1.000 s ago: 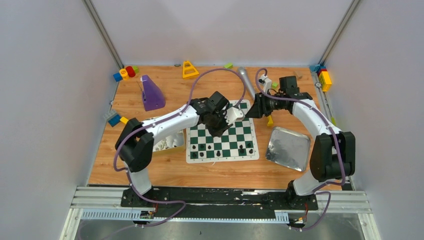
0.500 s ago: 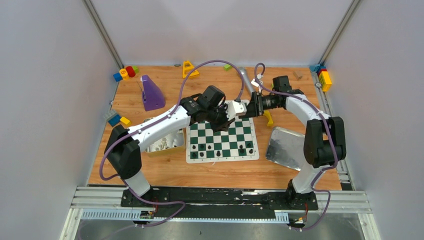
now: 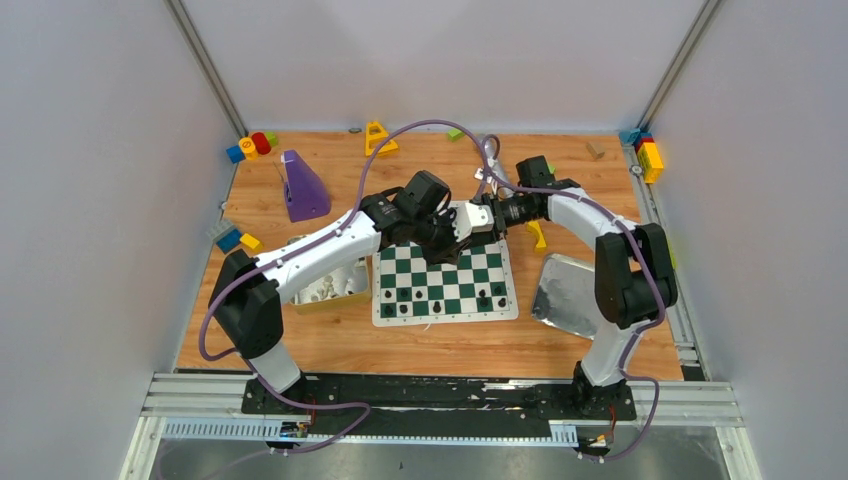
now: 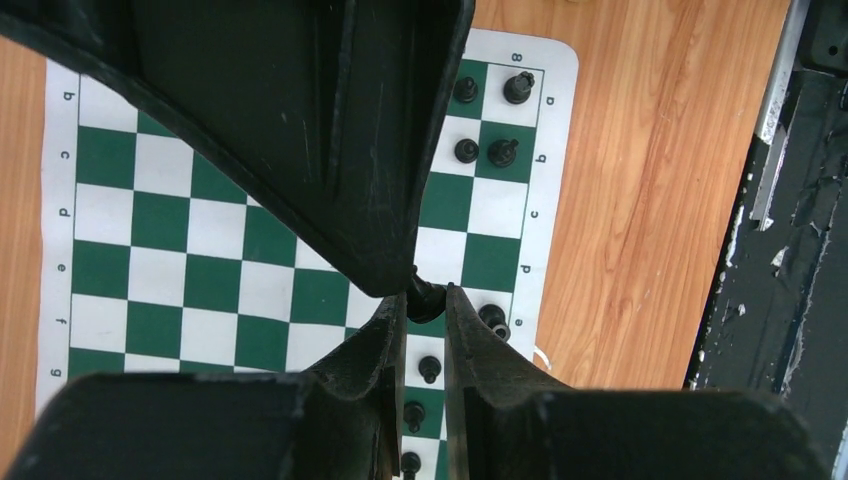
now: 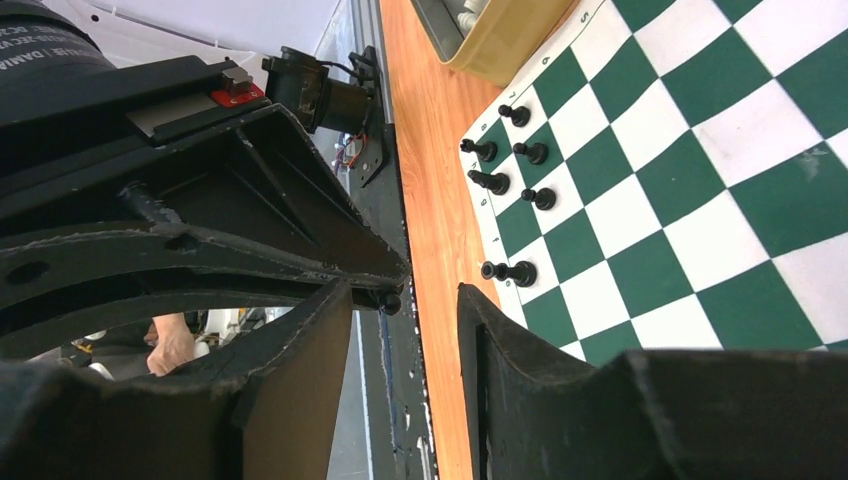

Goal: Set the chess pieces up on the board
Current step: Place the chess piece on the chessboard.

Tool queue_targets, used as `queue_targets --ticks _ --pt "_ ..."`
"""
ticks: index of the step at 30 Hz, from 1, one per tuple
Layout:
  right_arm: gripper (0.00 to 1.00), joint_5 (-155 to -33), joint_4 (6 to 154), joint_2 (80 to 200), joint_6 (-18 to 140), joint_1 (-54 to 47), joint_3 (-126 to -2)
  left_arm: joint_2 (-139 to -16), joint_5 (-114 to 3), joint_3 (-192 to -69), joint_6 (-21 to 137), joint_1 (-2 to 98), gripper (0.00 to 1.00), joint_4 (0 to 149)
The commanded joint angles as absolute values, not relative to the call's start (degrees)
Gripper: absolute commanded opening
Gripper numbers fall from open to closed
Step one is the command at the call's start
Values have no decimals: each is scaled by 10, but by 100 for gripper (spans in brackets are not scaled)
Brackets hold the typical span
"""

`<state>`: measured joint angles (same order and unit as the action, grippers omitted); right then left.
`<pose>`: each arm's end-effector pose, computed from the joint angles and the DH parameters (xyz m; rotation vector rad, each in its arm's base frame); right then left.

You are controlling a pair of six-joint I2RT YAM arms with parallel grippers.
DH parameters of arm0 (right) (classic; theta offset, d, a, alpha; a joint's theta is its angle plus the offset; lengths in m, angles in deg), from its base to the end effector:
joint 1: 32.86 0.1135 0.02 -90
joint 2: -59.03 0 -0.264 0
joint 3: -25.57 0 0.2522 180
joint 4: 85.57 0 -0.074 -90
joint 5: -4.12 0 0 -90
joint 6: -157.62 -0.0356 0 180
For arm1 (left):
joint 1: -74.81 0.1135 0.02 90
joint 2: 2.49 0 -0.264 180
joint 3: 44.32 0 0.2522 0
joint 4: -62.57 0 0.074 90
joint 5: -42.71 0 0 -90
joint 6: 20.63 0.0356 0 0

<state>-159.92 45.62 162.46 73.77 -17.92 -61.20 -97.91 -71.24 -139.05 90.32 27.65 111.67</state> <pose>0.3368 0.1253 0.2218 -0.7829 2.1679 1.7481 0.2382 -0.2781 0.2919 1.5351 1.9303 -0.7120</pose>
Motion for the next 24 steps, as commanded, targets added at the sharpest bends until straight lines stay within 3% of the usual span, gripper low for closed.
queue_targets --ticks 1,24 --pt "43 -1628 446 1630 765 -169 -635 -971 -727 -1413 912 274 22 1105" --pt "30 -1643 408 1649 801 -149 -640 -970 -717 -1410 914 274 22 1103"
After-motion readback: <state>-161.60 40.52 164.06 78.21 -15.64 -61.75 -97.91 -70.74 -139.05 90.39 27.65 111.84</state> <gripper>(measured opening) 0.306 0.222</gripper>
